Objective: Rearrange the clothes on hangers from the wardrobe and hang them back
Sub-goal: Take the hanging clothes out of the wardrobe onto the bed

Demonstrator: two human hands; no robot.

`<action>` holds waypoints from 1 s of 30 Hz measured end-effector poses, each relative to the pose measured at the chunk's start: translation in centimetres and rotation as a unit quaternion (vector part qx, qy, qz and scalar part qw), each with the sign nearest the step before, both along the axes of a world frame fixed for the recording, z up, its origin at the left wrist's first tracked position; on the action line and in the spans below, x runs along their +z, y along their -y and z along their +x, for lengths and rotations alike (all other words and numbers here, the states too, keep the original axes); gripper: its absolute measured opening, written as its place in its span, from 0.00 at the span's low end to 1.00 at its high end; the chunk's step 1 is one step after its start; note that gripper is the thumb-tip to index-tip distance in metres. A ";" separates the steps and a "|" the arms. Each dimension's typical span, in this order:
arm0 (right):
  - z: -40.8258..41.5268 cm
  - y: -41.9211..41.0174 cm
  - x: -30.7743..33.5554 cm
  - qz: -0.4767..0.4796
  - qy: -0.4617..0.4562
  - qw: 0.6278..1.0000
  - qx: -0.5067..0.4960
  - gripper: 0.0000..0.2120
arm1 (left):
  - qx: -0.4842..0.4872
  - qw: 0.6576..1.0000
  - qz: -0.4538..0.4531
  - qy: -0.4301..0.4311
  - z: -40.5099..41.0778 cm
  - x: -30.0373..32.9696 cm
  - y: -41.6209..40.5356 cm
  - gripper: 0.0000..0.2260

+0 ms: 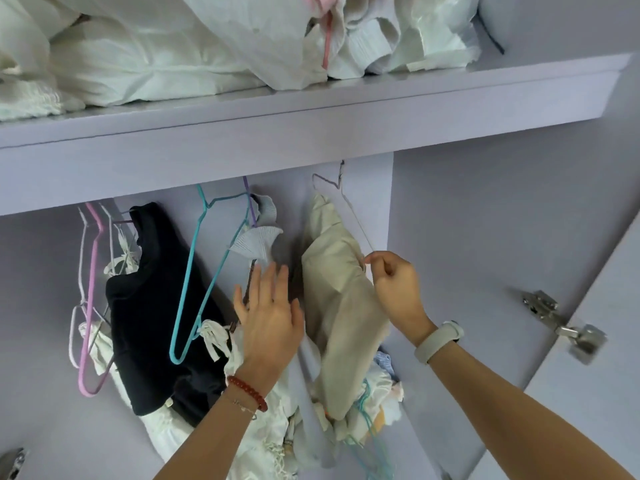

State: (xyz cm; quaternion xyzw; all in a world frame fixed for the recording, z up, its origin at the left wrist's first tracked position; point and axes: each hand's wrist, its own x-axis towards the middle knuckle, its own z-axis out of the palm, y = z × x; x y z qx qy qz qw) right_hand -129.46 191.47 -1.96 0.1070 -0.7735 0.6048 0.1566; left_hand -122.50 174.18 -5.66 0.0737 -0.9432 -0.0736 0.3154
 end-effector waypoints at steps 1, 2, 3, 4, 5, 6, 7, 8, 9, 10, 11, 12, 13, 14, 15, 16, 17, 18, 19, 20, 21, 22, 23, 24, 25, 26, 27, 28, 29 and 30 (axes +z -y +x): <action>0.6 -1.2 -0.7 0.016 0.003 1.000 -0.004 0.12 | -0.029 0.999 0.007 -0.039 -0.1 0.1 -0.7 0.22; 1.2 -2.5 -1.5 0.034 0.004 0.999 -0.009 0.12 | -0.067 0.995 0.023 -0.073 -0.3 0.2 -1.6 0.21; 1.8 -3.8 -2.3 0.054 0.006 0.998 -0.015 0.11 | -0.107 0.989 0.044 -0.095 -0.5 0.1 -2.5 0.20; 2.6 -5.2 -3.1 0.075 0.008 0.997 -0.023 0.11 | -0.141 0.983 0.061 -0.100 -0.7 -0.1 -3.4 0.20; 3.4 -6.6 -4.0 0.094 0.013 0.995 -0.031 0.11 | -0.161 0.980 0.067 -0.095 -0.9 -0.4 -4.2 0.20; 4.4 -8.0 -4.8 0.111 0.019 0.993 -0.037 0.10 | -0.170 0.980 0.064 -0.082 -1.2 -0.8 -5.1 0.20; 5.5 -9.4 -5.7 0.129 0.029 0.990 -0.045 0.10 | -0.175 0.980 0.060 -0.068 -1.5 -1.3 -6.0 0.21; 6.9 -10.8 -6.5 0.145 0.045 0.987 -0.053 0.10 | -0.185 0.980 0.057 -0.045 -1.7 -1.8 -7.1 0.21; 8.3 -12.1 -7.2 0.156 0.064 0.984 -0.061 0.10 | -0.200 0.978 0.054 -0.023 -1.8 -2.4 -8.2 0.22; 9.9 -13.3 -7.9 0.165 0.083 0.980 -0.068 0.10 | -0.220 0.974 0.054 -0.001 -1.8 -3.1 -9.4 0.22; 11.5 -14.5 -8.6 0.173 0.103 0.977 -0.076 0.10 | -0.243 0.967 0.066 0.021 -1.6 -4.0 -10.7 0.22; 13.2 -15.6 -9.2 0.180 0.123 0.972 -0.084 0.10 | -0.270 0.957 0.091 0.052 -1.2 -4.9 -11.9 0.23; 15.0 -16.6 -9.8 0.184 0.143 0.968 -0.093 0.10 | -0.300 0.941 0.128 0.091 -0.8 -5.7 -13.0 0.24; 16.8 -17.7 -10.3 0.187 0.162 0.963 -0.105 0.10 | -0.335 0.919 0.166 0.125 -0.1 -6.4 -14.1 0.25; 18.8 -18.8 -10.7 0.191 0.182 0.957 -0.119 0.10 | -0.371 0.895 0.198 0.147 0.5 -7.2 -15.2 0.24; 20.9 -19.8 -11.0 0.195 0.201 0.950 -0.136 0.12 | -0.405 0.874 0.215 0.162 1.3 -7.9 -16.4 0.21; 23.0 -20.8 -11.2 0.199 0.216 0.943 -0.156 0.13 | -0.434 0.854 0.223 0.178 2.2 -8.4 -17.7 0.18; 25.3 -21.7 -11.5 0.206 0.228 0.935 -0.178 0.14 | -0.462 0.832 0.229 0.203 3.2 -9.0 -19.1 0.14; 27.6 -22.5 -11.7 0.215 0.240 0.925 -0.200 0.15 | -0.490 0.805 0.241 0.233 4.5 -9.3 -20.4 0.11; 30.0 -23.2 -11.9 0.228 0.253 0.913 -0.224 0.14 | -0.517 0.773 0.255 0.264 5.9 -9.7 -21.7 0.08; 32.3 -23.7 -12.1 0.243 0.263 0.900 -0.248 0.14 | -0.539 0.743 0.269 0.291 7.2 -10.0 -23.0 0.08; 34.6 -24.0 -12.3 0.258 0.270 0.887 -0.273 0.14 | -0.559 0.715 0.280 0.314 8.7 -10.1 -24.1 0.11; 36.9 -24.2 -12.5 0.268 0.271 0.874 -0.300 0.15 | -0.577 0.687 0.289 0.335 10.1 -10.3 -25.3 0.12; 39.2 -24.4 -12.6 0.270 0.271 0.863 -0.329 0.14 | -0.593 0.661 0.296 0.352 11.8 -10.2 -26.5 0.13; 41.4 -24.7 -12.6 0.269 0.269 0.852 -0.358 0.13 | -0.609 0.637 0.303 0.364 13.4 -10.2 -27.8 0.13; 43.6 -25.0 -12.5 0.266 0.266 0.841 -0.390 0.13 | -0.625 0.614 0.308 0.371 15.0 -9.9 -29.1 0.13; 45.6 -25.3 -12.3 0.261 0.259 0.830 -0.420 0.13 | -0.639 0.592 0.315 0.376 16.8 -9.6 -30.4 0.13; 47.5 -25.5 -12.0 0.256 0.249 0.818 -0.451 0.13 | -0.653 0.573 0.319 0.378 18.4 -9.2 -31.8 0.13; 49.2 -25.7 -11.6 0.255 0.241 0.805 -0.477 0.14 | -0.669 0.552 0.323 0.379 20.1 -8.6 -33.1 0.13; 50.7 -25.9 -11.1 0.259 0.237 0.793 -0.497 0.15 | -0.682 0.533 0.326 0.380 21.7 -8.0 -34.3 0.13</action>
